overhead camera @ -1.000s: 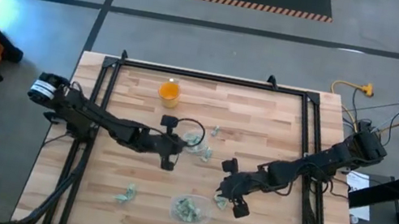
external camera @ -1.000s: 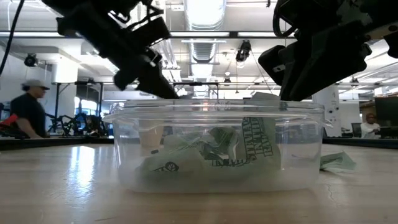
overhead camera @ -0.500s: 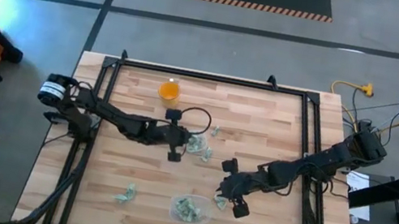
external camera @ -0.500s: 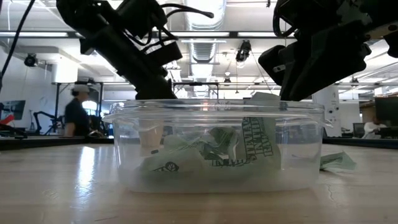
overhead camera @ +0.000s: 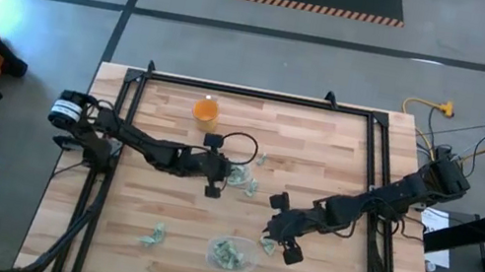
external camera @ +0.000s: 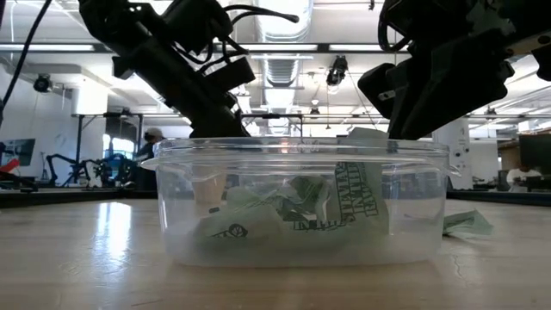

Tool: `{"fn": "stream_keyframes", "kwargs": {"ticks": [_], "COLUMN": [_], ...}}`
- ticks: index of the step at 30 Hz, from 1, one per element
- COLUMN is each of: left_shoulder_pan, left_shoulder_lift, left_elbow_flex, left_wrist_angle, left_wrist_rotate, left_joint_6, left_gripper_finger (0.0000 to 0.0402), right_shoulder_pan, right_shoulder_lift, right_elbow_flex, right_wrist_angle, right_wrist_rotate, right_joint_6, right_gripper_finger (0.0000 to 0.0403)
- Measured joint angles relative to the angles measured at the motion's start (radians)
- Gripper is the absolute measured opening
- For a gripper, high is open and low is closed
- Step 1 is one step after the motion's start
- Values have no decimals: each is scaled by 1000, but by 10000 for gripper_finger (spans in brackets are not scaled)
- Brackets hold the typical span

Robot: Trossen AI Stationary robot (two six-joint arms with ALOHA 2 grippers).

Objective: Pick and place Stevia / Truvia into bins
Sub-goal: Put the white stevia packet into the bottom transparent bin, then put the white stevia packet into the top transparent bin

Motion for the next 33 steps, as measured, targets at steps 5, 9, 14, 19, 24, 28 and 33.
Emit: {"fn": "stream_keyframes", "kwargs": {"ticks": [5, 9, 14, 19, 24, 28, 33], "left_shoulder_pan": [0, -1, -19, -68, -130, -193, -270], "left_shoulder_lift": [0, -13, -53, -120, -214, -273, -308], "left_elbow_flex": [0, 1, 1, 0, -3, -6, -6], "left_wrist_angle": [0, -4, -11, -66, -154, -235, -302], "left_wrist_rotate": [0, 0, 0, 0, -2, -2, -7], "left_joint_6": [-1, -2, -27, -28, -84, -154, -207], "left_gripper_finger": [103, 126, 130, 131, 131, 131, 130], "right_shoulder_pan": [0, 0, -32, -155, -327, -466, -591], "right_shoulder_lift": [0, 0, 0, 0, 2, 2, 2], "right_elbow_flex": [-3, -8, -26, -31, -31, -31, -31], "right_wrist_angle": [-1, -35, -73, -72, -43, 15, 56], "right_wrist_rotate": [15, 148, 432, 408, 251, 86, -33], "right_joint_6": [0, -4, -44, -135, -250, -379, -506], "right_gripper_finger": [59, 59, 59, 59, 59, 63, 91]}}
